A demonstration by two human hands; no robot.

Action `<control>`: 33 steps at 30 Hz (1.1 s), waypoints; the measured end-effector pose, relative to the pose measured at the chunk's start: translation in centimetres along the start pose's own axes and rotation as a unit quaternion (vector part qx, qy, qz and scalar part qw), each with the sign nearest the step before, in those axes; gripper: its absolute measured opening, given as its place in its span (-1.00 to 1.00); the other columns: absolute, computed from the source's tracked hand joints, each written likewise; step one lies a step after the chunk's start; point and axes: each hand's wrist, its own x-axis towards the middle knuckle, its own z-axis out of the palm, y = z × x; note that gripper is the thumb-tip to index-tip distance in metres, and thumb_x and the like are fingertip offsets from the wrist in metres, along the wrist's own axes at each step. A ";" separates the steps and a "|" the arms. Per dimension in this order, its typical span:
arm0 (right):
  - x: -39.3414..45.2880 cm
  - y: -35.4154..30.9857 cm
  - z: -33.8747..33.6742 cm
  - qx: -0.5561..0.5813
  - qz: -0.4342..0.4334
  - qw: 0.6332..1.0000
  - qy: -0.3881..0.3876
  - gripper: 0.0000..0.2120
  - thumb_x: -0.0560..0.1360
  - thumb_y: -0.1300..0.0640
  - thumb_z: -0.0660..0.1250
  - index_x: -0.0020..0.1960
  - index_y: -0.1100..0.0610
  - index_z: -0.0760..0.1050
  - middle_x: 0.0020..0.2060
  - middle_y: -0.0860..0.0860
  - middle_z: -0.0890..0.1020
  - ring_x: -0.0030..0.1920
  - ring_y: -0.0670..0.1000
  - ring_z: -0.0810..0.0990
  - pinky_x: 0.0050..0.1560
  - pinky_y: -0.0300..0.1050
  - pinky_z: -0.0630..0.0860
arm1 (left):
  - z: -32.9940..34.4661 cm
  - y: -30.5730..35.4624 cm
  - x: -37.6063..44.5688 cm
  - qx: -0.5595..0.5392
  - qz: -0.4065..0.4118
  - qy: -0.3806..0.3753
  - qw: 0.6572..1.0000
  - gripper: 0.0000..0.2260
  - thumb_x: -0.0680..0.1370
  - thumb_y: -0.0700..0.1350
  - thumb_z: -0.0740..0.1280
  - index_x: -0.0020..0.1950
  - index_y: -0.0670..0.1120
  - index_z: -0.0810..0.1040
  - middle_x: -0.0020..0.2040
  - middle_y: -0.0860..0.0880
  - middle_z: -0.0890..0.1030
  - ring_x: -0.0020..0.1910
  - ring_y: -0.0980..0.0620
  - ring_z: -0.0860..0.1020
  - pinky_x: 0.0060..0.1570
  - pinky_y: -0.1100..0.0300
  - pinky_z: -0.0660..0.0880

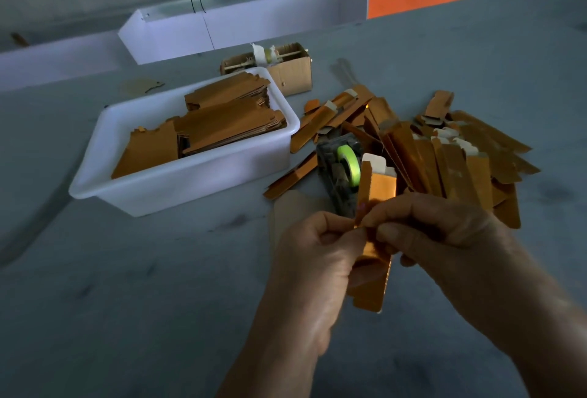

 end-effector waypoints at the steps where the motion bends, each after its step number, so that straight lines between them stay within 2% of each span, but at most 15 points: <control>1: 0.0 -0.2 0.0 -0.018 0.000 1.000 0.003 -0.69 0.43 0.12 0.32 0.02 -0.27 0.53 -0.21 -0.18 0.62 -0.16 -0.16 0.58 -0.22 -0.34 0.51 | 0.0 0.1 -0.1 -0.002 0.003 0.001 1.000 -0.95 0.52 -0.23 0.38 -0.08 -0.21 0.61 -0.20 -0.13 0.71 -0.21 -0.04 0.70 -0.17 0.12 0.64; 3: 0.1 -0.5 0.1 -0.041 0.006 0.999 0.023 -0.56 0.40 0.09 0.34 0.19 -0.28 0.36 -0.18 -0.23 0.61 -0.17 -0.21 0.59 -0.23 -0.38 0.51 | 0.1 0.2 -0.3 -0.002 0.010 0.000 1.000 -0.95 0.52 -0.23 0.38 -0.10 -0.21 0.61 -0.22 -0.13 0.71 -0.23 -0.03 0.70 -0.23 0.17 0.63; 5: 0.2 -0.6 0.1 -0.049 0.019 0.998 0.046 -0.52 0.38 0.07 0.37 0.20 -0.25 0.28 -0.16 -0.29 0.60 -0.20 -0.26 0.59 -0.28 -0.39 0.51 | 0.2 0.3 -0.4 -0.005 0.015 -0.007 1.000 -0.95 0.52 -0.23 0.37 -0.11 -0.21 0.61 -0.23 -0.13 0.70 -0.24 -0.03 0.70 -0.24 0.20 0.62; 8: 0.2 -0.7 0.3 -0.050 0.032 0.996 0.063 -0.56 0.37 0.08 0.39 0.14 -0.18 0.29 -0.17 -0.29 0.60 -0.21 -0.25 0.60 -0.27 -0.28 0.54 | 0.2 0.4 -0.6 -0.002 0.011 -0.017 1.000 -0.93 0.52 -0.24 0.35 -0.12 -0.19 0.62 -0.23 -0.11 0.70 -0.23 -0.03 0.70 -0.22 0.19 0.63; 11: 0.2 -0.9 0.4 -0.053 0.045 0.995 0.067 -0.60 0.37 0.07 0.40 0.08 -0.18 0.29 -0.19 -0.29 0.60 -0.21 -0.24 0.60 -0.20 -0.20 0.58 | -0.1 0.5 -0.6 0.008 0.002 -0.035 0.999 -0.89 0.53 -0.19 0.34 -0.09 -0.21 0.63 -0.17 -0.14 0.70 -0.15 -0.07 0.69 -0.10 0.09 0.64; 14: 0.2 -0.9 0.6 -0.075 0.046 0.994 0.072 -0.64 0.39 0.07 0.39 0.01 -0.21 0.27 -0.24 -0.21 0.62 -0.21 -0.28 0.59 -0.27 -0.26 0.57 | -0.1 0.4 -0.6 0.007 0.000 -0.043 0.999 -0.80 0.50 -0.08 0.41 -0.06 -0.22 0.62 -0.17 -0.15 0.70 -0.16 -0.08 0.69 -0.07 0.06 0.64; 18: 0.2 -0.9 0.9 -0.104 0.049 0.990 0.081 -0.67 0.41 0.10 0.40 0.01 -0.15 0.29 -0.33 -0.10 0.59 -0.23 -0.29 0.57 -0.29 -0.43 0.50 | 0.1 0.1 -0.7 -0.008 0.013 -0.015 1.000 -0.87 0.56 -0.19 0.32 -0.09 -0.23 0.61 -0.21 -0.16 0.69 -0.23 -0.08 0.69 -0.24 0.20 0.62; 22: 0.0 -1.5 1.2 -0.155 0.060 0.983 0.084 -0.72 0.45 0.06 0.37 0.02 -0.11 0.28 -0.32 -0.10 0.56 -0.29 -0.21 0.55 -0.35 -0.36 0.48 | 0.6 -0.6 -0.8 0.023 0.045 0.024 0.998 -0.86 0.58 -0.20 0.29 -0.10 -0.20 0.61 -0.21 -0.14 0.69 -0.24 -0.06 0.69 -0.23 0.14 0.63; 24: 0.0 -1.9 1.3 -0.182 0.077 0.976 0.091 -0.75 0.48 0.02 0.32 0.01 -0.10 0.25 -0.29 -0.13 0.55 -0.24 -0.18 0.54 -0.23 -0.27 0.52 | 1.1 -1.0 -1.0 0.046 0.066 0.055 0.995 -0.87 0.58 -0.19 0.30 -0.13 -0.15 0.60 -0.24 -0.09 0.70 -0.27 -0.01 0.69 -0.24 0.11 0.63; 27: 0.0 -2.7 1.7 -0.232 0.110 0.963 0.087 -0.77 0.50 -0.04 0.26 -0.01 -0.09 0.19 -0.22 -0.13 0.51 -0.15 -0.05 0.55 -0.07 -0.01 0.57 | 1.5 -1.6 -1.3 0.114 0.117 0.102 0.981 -0.86 0.57 -0.16 0.30 -0.17 -0.06 0.59 -0.25 0.00 0.69 -0.32 0.11 0.68 -0.40 0.31 0.54; 30: 0.0 -3.1 2.0 -0.264 0.112 0.953 0.096 -0.72 0.47 -0.11 0.27 -0.06 -0.10 0.15 -0.27 -0.14 0.47 -0.19 -0.03 0.55 -0.13 -0.01 0.57 | 1.5 -1.9 -1.7 0.129 0.136 0.112 0.976 -0.86 0.57 -0.17 0.30 -0.17 -0.06 0.58 -0.24 0.02 0.69 -0.30 0.12 0.68 -0.44 0.38 0.51; 33: -0.2 -3.2 1.4 -0.297 0.108 0.944 0.098 -0.57 0.26 -0.36 0.21 -0.08 -0.12 0.18 -0.37 -0.14 0.43 -0.36 -0.13 0.48 -0.33 -0.12 0.51 | 0.9 -1.6 -1.9 0.119 0.131 0.119 0.977 -0.87 0.57 -0.17 0.30 -0.16 -0.06 0.57 -0.29 0.02 0.69 -0.34 0.06 0.68 -0.41 0.25 0.58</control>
